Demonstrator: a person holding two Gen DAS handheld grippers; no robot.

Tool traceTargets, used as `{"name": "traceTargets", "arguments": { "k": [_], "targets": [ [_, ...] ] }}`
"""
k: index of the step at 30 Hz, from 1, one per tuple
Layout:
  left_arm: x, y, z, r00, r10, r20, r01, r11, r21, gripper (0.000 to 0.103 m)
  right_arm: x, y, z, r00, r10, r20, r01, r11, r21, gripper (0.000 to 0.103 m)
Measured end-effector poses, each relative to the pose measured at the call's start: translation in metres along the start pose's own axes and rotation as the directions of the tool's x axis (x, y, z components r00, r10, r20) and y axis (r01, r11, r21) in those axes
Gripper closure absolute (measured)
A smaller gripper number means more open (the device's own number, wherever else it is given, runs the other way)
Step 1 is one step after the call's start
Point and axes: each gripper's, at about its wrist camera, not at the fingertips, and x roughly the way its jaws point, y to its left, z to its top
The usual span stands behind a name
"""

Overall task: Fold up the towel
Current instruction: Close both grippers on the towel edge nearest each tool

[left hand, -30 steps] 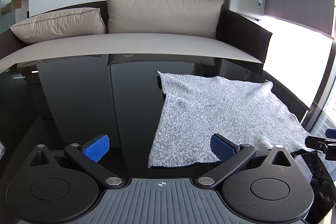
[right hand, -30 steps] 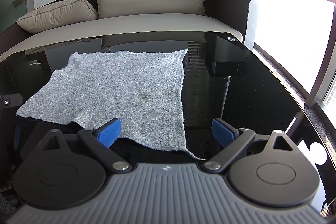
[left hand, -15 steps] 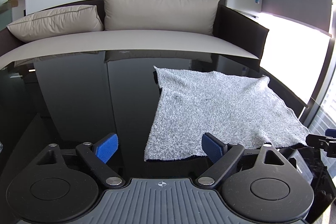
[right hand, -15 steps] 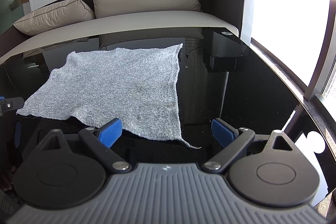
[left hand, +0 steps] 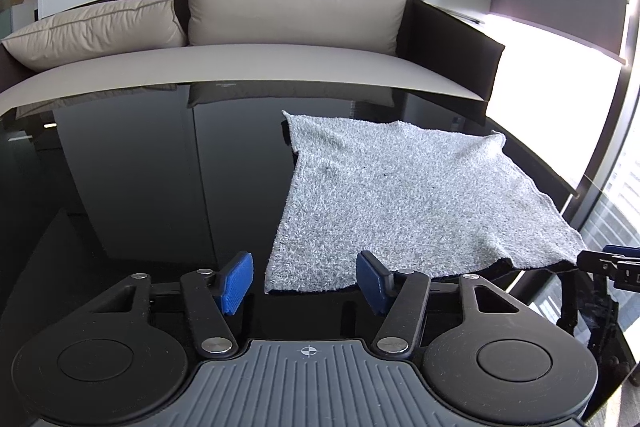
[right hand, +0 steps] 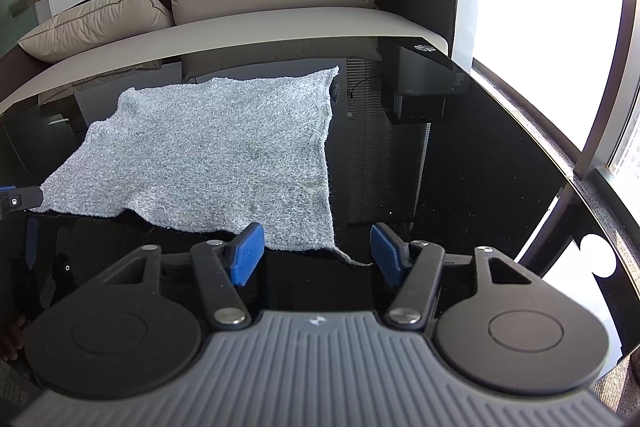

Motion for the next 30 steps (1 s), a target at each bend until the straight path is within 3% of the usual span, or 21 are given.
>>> {"name": "traceTargets", "arguments": {
  "k": [11, 17, 22, 30],
  "targets": [
    [0.0071, -0.0042, -0.0048, 1.0, 0.009, -0.021, -0.008, 1.0, 0.025, 0.066, 0.0002, 0.0017, -0.0003, 1.0, -0.009, 0.002, 0.009, 1.0, -0.021, 0.065],
    [0.0062, -0.0034, -0.0046, 1.0, 0.022, -0.016, -0.022, 0.999, 0.033, 0.078, 0.0007, -0.0007, 0.001, 1.0, -0.006, 0.002, 0.006, 1.0, -0.007, 0.078],
    [0.0054, -0.0035, -0.0049, 1.0, 0.018, -0.017, -0.017, 0.999, 0.037, 0.092, 0.0011, -0.0025, 0.0023, 1.0, 0.013, -0.003, -0.013, 1.0, 0.011, 0.096],
    [0.0039, -0.005, -0.0046, 1.0, -0.004, -0.02, 0.005, 0.999, 0.036, 0.099, 0.0, -0.0025, 0.0025, 1.0, 0.03, -0.005, -0.03, 0.999, 0.021, 0.1]
  ]
}}
